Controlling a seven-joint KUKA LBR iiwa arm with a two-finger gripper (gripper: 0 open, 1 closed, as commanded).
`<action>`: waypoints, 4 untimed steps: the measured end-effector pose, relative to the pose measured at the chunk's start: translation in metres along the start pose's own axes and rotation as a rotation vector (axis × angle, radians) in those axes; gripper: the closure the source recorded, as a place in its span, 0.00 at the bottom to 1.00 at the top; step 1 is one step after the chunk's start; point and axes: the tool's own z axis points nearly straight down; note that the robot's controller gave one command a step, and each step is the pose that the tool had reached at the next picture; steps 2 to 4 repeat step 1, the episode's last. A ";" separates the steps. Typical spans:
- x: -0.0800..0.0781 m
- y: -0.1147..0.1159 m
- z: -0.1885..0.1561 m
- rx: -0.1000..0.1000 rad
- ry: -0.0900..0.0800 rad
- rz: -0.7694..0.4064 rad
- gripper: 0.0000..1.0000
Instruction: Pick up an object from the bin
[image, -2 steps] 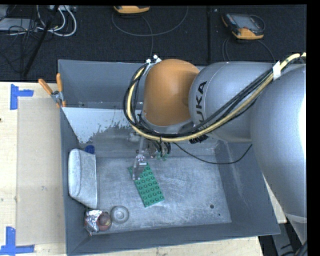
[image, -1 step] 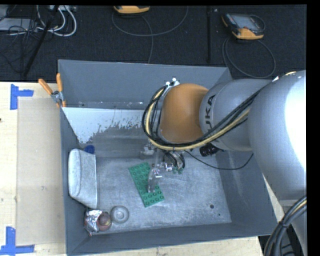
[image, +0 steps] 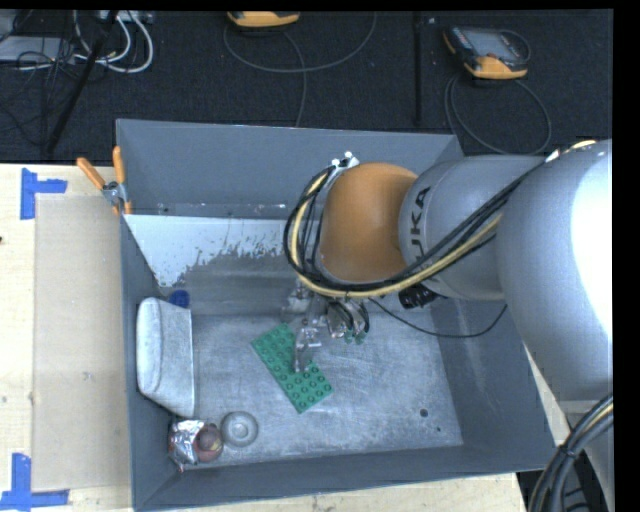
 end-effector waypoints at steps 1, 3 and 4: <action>0.009 -0.013 -0.123 0.002 -0.003 -0.102 1.00; 0.009 -0.013 -0.123 0.002 -0.003 -0.102 1.00; 0.009 -0.013 -0.123 0.002 -0.003 -0.102 1.00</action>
Offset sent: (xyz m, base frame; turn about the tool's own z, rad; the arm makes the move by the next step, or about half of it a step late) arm -0.0107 -0.0140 0.1187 -0.1018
